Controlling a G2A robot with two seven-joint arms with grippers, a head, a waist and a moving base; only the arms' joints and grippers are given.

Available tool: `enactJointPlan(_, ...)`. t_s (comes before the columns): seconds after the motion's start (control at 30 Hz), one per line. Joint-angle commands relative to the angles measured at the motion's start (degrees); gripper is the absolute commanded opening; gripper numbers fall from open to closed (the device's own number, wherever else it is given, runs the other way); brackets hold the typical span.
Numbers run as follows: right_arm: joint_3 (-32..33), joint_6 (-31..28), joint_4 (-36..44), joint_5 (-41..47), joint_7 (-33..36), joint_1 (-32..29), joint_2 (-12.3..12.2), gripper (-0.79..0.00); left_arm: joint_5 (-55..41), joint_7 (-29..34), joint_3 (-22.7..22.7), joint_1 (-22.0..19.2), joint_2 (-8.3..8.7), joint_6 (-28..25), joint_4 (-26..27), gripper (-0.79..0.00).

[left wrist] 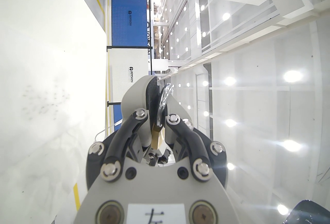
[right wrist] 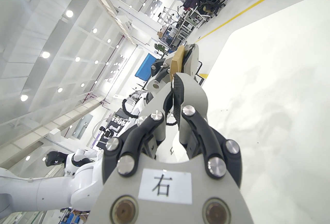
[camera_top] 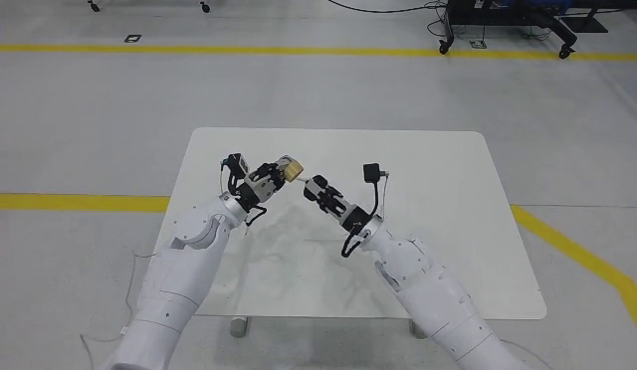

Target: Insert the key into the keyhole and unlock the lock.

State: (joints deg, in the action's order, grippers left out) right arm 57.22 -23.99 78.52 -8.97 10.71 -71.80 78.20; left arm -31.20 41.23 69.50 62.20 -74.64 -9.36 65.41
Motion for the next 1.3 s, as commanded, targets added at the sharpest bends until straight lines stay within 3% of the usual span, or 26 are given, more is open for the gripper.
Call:
enactJointPlan(0.0, -0.23, -0.13, -0.24, 0.15, -0.2, 0.09, 0.12, -0.785, 0.15, 0.07, -0.12, 0.1, -0.02, -0.24, 0.22, -0.785)
enactJointPlan(0.53, 0.52, -2.63, -0.37, -4.75, -11.28, -0.65, 0.89, -0.785, -2.38, -1.73, -0.88, 1.16, -0.57, -2.02, 1.4, -0.785)
enactJointPlan(0.67, 0.66, -4.03, -0.36, -10.75, -17.37, -1.1, 1.08, -0.785, -2.35, -0.96, -1.69, 0.61, -0.69, 0.68, 0.53, -0.785)
enactJointPlan(0.97, -0.29, -6.61, -3.88, -27.53, -23.13, 0.09, 1.08, -0.785, -2.55, 1.25, -2.76, -0.85, -0.88, 3.79, -1.32, -0.785)
enactJointPlan(1.27, -0.5, -6.76, -6.26, -34.02, -26.67, 1.04, 1.3, -0.785, -2.96, 2.32, -3.11, -1.66, -1.01, 4.6, -2.59, -0.785)
